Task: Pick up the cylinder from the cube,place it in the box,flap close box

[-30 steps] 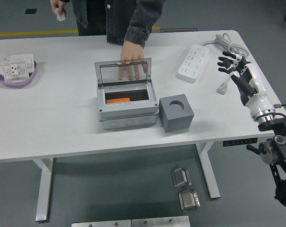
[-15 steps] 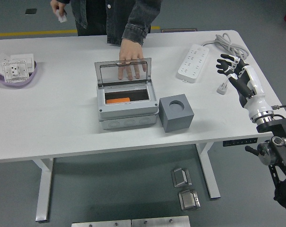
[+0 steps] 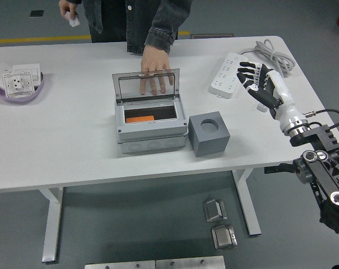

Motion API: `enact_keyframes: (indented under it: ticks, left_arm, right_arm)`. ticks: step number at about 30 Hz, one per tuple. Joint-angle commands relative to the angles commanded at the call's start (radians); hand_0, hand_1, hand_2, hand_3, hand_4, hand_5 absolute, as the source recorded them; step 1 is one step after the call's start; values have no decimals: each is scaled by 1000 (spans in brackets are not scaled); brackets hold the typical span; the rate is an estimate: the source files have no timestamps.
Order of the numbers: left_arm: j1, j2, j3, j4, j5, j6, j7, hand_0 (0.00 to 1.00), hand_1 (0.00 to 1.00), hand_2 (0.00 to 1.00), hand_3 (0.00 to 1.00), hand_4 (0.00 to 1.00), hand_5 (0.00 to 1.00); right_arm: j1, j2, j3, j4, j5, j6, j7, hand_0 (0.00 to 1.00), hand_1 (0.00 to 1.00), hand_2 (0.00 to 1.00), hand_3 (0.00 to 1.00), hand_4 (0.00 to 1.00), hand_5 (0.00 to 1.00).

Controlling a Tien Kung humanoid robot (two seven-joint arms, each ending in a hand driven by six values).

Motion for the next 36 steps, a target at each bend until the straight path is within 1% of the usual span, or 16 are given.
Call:
enact_keyframes:
  ticks: [2,5,11,13,18,19,22,25,29,36]
  left_arm:
    - [-1,2,0,0,2,0,0,711,682,710,881,802,461]
    - [-1,4,2,0,2,0,0,711,682,710,881,802,461]
    - [-3,8,2,0,7,-1,2,711,682,710,881,802,460]
    - [-4,9,1,0,9,-1,3,711,682,710,881,802,459]
    - [-4,15,0,0,12,-2,6,711,682,710,881,802,459]
    - [-4,17,-1,0,14,-2,7,711,682,711,881,801,459]
    - [-6,20,-3,0,18,-2,8,711,682,711,881,801,459]
    - [-10,24,-1,0,18,-2,8,711,682,711,881,801,459]
    - [-13,27,1,0,18,-3,7,711,682,711,881,801,459]
    - [-15,31,-3,0,25,-4,12,711,682,711,881,801,459]
  right_arm:
    - [47,-7,-38,-41,-22,4,-9,759,739,744,759,792,518]
    - [122,-7,-92,-107,-50,11,-21,759,739,744,759,792,518]
    - [268,10,-172,-245,-99,24,-38,760,741,747,761,793,526]
    - [306,15,-188,-282,-112,28,-43,779,749,751,765,794,527]
    - [413,33,-223,-382,-135,33,-52,779,749,751,765,794,527]
    - [437,41,-235,-399,-141,34,-54,789,754,752,767,782,499]
    - [485,65,-261,-430,-156,36,-60,789,754,752,767,782,499]
    - [526,100,-291,-460,-179,40,-69,788,753,752,768,779,499]
    - [555,137,-322,-483,-202,42,-80,788,753,752,768,779,499]
    - [589,197,-406,-521,-216,44,-87,789,753,751,768,778,496]
